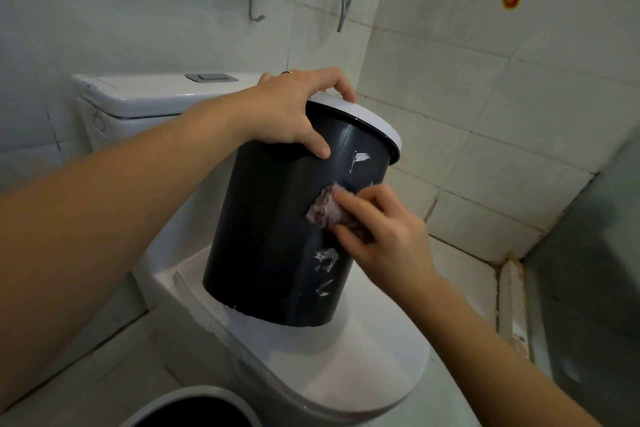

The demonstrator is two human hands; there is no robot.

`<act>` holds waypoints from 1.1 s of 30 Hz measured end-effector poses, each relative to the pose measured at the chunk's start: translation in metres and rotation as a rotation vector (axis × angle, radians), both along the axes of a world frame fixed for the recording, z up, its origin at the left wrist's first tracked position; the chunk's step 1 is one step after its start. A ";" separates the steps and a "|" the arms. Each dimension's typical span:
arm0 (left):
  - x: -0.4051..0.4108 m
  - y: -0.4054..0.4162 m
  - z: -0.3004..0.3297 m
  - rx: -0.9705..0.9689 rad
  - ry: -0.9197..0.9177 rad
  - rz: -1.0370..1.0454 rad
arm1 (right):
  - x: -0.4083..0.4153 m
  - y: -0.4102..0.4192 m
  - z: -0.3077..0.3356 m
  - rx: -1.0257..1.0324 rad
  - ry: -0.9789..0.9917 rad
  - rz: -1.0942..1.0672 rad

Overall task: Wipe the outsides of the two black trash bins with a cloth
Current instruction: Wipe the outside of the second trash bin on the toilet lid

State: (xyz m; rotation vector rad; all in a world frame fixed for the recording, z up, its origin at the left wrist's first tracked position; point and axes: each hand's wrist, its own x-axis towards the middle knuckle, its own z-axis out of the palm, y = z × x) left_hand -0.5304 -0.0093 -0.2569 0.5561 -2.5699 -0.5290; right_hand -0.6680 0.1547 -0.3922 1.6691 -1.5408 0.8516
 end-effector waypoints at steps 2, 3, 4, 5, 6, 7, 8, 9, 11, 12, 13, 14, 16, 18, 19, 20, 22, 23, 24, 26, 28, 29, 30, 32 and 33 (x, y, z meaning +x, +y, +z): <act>0.001 0.000 0.000 0.008 0.001 -0.007 | 0.004 0.010 -0.015 0.066 0.072 0.053; 0.001 0.000 0.000 0.014 -0.001 -0.009 | 0.006 0.014 -0.022 0.103 0.105 0.076; 0.001 0.000 0.000 0.016 -0.003 -0.015 | 0.008 0.018 -0.026 0.133 0.133 0.091; 0.001 0.000 0.000 0.017 -0.004 -0.017 | 0.009 0.020 -0.029 0.151 0.157 0.098; 0.002 0.000 -0.001 0.018 -0.005 -0.018 | 0.009 0.021 -0.030 0.154 0.170 0.097; 0.002 0.000 -0.001 0.021 -0.003 -0.014 | 0.009 0.021 -0.029 0.142 0.168 0.088; 0.001 -0.001 -0.001 0.021 0.003 -0.011 | 0.009 0.019 -0.027 0.119 0.148 0.071; 0.002 -0.001 -0.001 0.020 0.012 -0.009 | 0.008 0.016 -0.023 0.088 0.115 0.046; 0.001 -0.002 -0.002 0.022 0.026 -0.009 | 0.005 0.011 -0.016 0.029 0.044 -0.006; 0.001 -0.003 -0.002 0.028 0.033 -0.009 | 0.005 0.009 -0.013 0.015 0.018 -0.020; 0.001 -0.004 -0.002 0.037 0.038 -0.011 | 0.005 0.008 -0.012 0.011 0.002 -0.024; 0.002 -0.006 -0.002 0.048 0.045 -0.015 | 0.005 0.007 -0.010 0.011 -0.008 -0.022; 0.001 -0.011 -0.003 0.085 0.063 -0.022 | 0.005 0.007 -0.009 0.009 -0.032 -0.011; 0.001 -0.016 -0.003 0.144 0.087 -0.046 | 0.005 0.007 -0.007 0.002 -0.063 0.001; 0.001 -0.017 -0.003 0.165 0.093 -0.060 | 0.005 0.008 -0.006 -0.001 -0.071 0.003; 0.000 -0.019 -0.003 0.173 0.094 -0.066 | 0.005 0.009 -0.005 0.002 -0.071 0.002; -0.002 -0.018 -0.003 0.172 0.078 -0.070 | 0.004 0.011 -0.003 0.024 -0.059 -0.008; -0.003 -0.016 -0.003 0.164 0.070 -0.068 | 0.003 0.011 -0.003 0.032 -0.056 -0.012; -0.005 -0.015 -0.003 0.142 0.062 -0.059 | 0.002 0.011 -0.003 0.037 -0.059 -0.015; -0.008 -0.011 -0.003 0.053 0.034 -0.020 | 0.000 0.011 -0.002 0.044 -0.069 -0.016; -0.009 -0.007 -0.005 -0.026 0.014 0.016 | -0.002 0.011 -0.001 0.052 -0.074 -0.009; -0.010 -0.006 -0.005 -0.048 0.015 0.027 | -0.002 0.011 0.000 0.057 -0.076 -0.008; -0.009 -0.006 -0.005 -0.056 0.014 0.033 | -0.003 0.012 0.001 0.062 -0.079 -0.010; -0.010 -0.005 -0.004 -0.083 0.003 0.040 | -0.002 0.013 0.000 0.077 -0.085 -0.016; -0.010 -0.006 -0.003 -0.112 -0.008 0.041 | -0.002 0.013 -0.002 0.090 -0.086 -0.014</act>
